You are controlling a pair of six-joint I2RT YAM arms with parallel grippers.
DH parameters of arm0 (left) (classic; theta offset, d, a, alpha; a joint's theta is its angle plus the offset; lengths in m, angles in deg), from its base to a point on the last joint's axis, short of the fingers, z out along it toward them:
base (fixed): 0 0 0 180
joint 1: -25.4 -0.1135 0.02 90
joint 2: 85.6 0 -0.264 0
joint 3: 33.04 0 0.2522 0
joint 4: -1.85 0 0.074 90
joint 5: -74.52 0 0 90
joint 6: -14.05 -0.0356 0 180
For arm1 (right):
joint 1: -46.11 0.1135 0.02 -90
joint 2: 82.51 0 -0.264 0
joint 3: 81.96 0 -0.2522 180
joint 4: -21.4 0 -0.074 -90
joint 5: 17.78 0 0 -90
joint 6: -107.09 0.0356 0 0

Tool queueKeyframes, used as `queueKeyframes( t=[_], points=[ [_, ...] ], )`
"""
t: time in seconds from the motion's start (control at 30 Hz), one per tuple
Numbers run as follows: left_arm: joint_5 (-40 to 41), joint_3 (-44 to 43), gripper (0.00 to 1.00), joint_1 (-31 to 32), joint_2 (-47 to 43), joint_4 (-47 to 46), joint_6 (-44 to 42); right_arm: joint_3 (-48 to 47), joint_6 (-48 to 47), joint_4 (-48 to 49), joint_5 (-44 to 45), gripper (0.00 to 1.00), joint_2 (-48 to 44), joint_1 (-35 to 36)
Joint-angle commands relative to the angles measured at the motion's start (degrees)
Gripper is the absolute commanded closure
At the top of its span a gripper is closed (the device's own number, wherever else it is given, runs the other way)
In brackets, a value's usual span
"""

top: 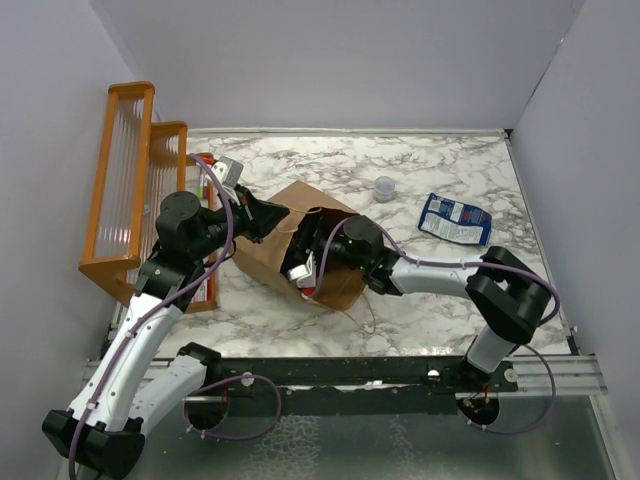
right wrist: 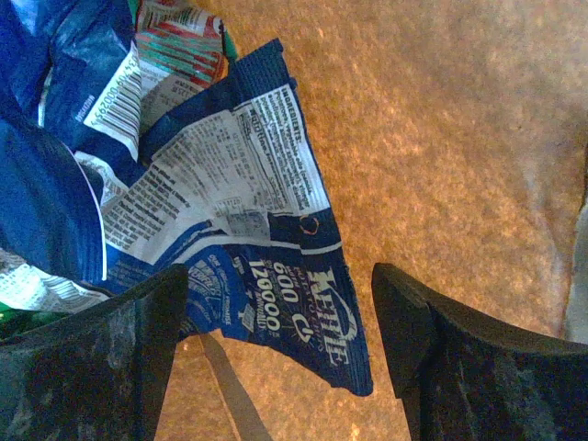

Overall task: Take the snacks out of the paper bag
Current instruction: Take out the snack from the paper bag.

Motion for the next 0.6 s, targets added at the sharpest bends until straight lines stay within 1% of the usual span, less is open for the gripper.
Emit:
queueKeyframes(
  t=[0.0, 0.17, 0.3, 0.4, 0.47, 0.57],
  points=[
    [-1.72, 0.89, 1.0, -0.15, -0.86, -1.46, 0.43, -0.9, 0.16, 0.6, -1.09, 0.19, -1.88, 1.1],
    [-1.61, 0.73, 1.0, -0.17, -0.72, -0.96, 0.13, 0.33, 1.53, 1.65, 0.4, 0.19, -2.56, 1.32],
    [-1.87, 0.65, 1.0, -0.18, -0.65, -1.06, 0.43, -2.17, 2.04, 4.12, 3.74, 0.21, 0.95, 1.32],
    [-1.64, 0.27, 1.0, -0.16, -1.04, -0.28, 0.24, -4.12, 1.53, 4.53, 4.3, 0.29, 3.74, 1.15],
    [-1.16, 0.08, 1.0, -0.2, -1.45, 0.3, 0.21, -4.87, 1.39, 5.0, 4.0, 0.4, 4.93, 1.15],
    [-0.66, 0.08, 1.0, -0.19, -2.18, 0.9, 0.08, -5.51, 1.63, 4.53, 3.1, 0.5, 5.83, 0.98]
  ],
)
